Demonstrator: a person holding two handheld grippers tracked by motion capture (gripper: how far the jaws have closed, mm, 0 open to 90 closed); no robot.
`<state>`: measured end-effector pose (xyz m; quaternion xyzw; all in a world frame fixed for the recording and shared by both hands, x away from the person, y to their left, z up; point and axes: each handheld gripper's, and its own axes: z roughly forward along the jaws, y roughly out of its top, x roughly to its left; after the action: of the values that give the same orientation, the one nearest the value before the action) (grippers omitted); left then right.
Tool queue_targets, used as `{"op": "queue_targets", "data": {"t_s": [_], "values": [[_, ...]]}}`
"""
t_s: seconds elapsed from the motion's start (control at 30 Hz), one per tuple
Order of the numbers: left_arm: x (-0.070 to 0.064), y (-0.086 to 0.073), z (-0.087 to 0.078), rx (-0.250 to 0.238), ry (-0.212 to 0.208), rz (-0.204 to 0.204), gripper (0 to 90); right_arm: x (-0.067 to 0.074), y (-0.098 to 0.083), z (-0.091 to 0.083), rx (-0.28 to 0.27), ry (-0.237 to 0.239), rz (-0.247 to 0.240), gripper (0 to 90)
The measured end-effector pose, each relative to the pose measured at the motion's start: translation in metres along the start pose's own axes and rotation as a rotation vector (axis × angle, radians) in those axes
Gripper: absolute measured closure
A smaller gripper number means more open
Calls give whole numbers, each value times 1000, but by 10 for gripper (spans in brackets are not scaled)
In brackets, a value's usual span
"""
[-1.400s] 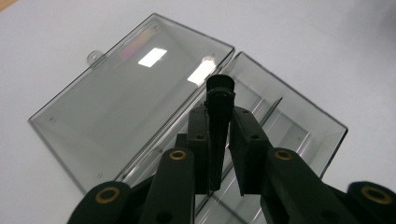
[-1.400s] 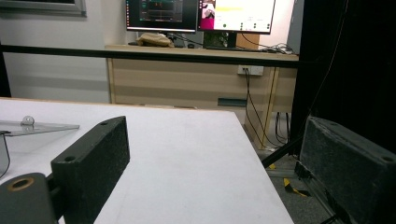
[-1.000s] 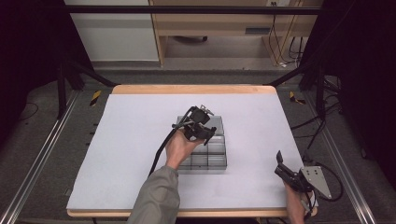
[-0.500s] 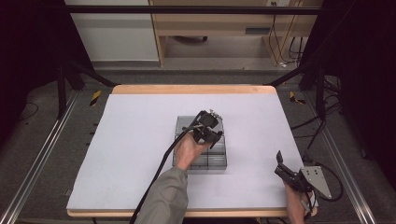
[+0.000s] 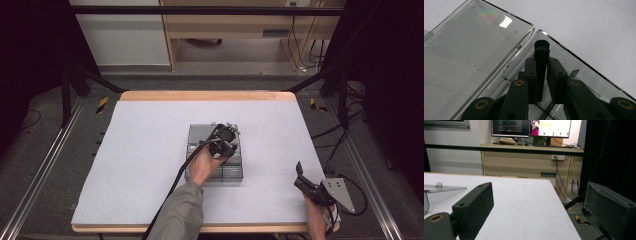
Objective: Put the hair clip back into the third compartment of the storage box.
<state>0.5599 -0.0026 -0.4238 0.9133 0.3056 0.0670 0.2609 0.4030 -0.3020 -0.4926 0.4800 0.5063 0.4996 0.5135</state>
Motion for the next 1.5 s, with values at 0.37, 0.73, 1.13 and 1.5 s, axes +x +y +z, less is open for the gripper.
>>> {"op": "queue_targets", "data": {"t_s": [0.37,0.73,1.13,1.5], "values": [[-2,1,10,6,1,1,777,0,0,0,0,0,0,89],[-1,1,16,6,11,-8,778,0,0,0,0,0,0,90],[-1,1,15,-2,6,-17,773,0,0,0,1,0,0,90],[3,0,11,1,-16,-31,677,0,0,0,1,-1,-1,90]]}}
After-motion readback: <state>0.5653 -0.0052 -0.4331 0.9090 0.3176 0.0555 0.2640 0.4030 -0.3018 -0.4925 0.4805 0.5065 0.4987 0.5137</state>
